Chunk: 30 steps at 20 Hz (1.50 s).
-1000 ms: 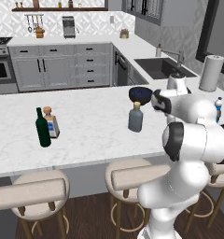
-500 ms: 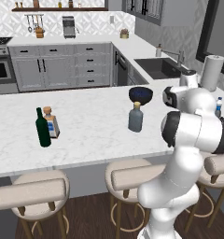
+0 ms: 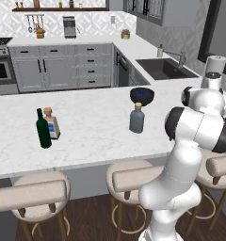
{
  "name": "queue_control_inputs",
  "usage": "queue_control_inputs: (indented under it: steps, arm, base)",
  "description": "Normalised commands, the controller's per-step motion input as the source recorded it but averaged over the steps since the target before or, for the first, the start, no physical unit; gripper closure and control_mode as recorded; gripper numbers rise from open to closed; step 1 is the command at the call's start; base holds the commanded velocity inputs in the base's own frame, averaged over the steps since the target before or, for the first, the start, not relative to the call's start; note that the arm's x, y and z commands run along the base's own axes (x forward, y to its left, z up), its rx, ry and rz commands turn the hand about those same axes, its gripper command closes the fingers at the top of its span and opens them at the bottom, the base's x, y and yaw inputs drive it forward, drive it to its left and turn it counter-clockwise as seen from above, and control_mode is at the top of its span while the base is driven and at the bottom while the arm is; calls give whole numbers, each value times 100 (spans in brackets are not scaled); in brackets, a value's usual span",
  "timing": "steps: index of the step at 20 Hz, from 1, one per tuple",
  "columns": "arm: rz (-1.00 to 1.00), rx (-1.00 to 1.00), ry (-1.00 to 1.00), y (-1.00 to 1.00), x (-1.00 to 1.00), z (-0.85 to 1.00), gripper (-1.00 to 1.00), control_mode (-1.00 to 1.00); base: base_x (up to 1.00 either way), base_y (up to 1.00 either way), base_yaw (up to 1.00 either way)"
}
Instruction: Move the plastic bottles in the middle to the plastics group, and the glass bottles in the middle to the glass group.
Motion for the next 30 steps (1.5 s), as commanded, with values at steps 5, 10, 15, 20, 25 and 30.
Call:
queue_control_inputs:
  steps: [5,10,15,20,25,30]
  arm:
    - [-17,0,0,-86,-3,-2,100,-100]
    - [-15,0,5,-79,8,-12,100,-100]
    - [-8,7,5,-66,13,-29,100,-100]
    - [-1,14,-1,-42,10,-38,100,-100]
    - [0,9,-5,-31,20,-33,100,-100]
    - [0,4,-7,-17,29,-27,100,-100]
  base:
    - [0,0,0]
    - [0,0,0]
    - [0,0,0]
    - [0,0,0]
    - [0,0,0]
    - [0,0,0]
